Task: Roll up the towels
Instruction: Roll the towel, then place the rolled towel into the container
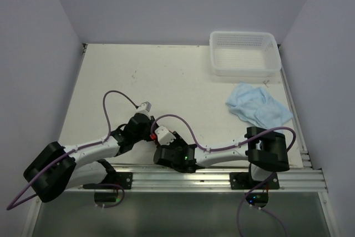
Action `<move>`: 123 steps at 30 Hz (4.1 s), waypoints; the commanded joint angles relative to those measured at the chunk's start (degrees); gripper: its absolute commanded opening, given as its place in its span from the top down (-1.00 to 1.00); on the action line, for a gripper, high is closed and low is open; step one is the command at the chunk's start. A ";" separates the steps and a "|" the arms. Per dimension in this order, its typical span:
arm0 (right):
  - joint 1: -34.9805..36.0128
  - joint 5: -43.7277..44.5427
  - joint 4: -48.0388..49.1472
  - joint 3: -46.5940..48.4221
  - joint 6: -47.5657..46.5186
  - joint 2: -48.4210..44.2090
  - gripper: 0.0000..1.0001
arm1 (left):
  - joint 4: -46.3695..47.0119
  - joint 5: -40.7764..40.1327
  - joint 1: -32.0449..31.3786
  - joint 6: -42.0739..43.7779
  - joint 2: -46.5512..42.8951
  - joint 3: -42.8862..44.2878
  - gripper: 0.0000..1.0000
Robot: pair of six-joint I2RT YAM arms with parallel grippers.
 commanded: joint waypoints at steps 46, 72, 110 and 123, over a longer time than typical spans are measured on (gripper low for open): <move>-11.81 -23.61 6.12 -6.33 4.05 -2.37 0.09 | -2.78 -3.05 -0.41 1.34 -0.85 0.15 0.65; -54.58 -35.57 -5.48 29.24 -10.19 -0.91 0.92 | -23.43 -8.58 10.05 22.78 0.82 36.02 0.42; -76.58 -31.26 -10.31 72.50 -10.54 45.79 0.53 | -18.69 -7.80 14.71 33.42 9.78 33.21 0.38; -76.67 -31.88 -12.16 74.26 -10.37 46.06 -0.37 | -18.78 -6.92 14.80 33.33 9.87 32.94 0.37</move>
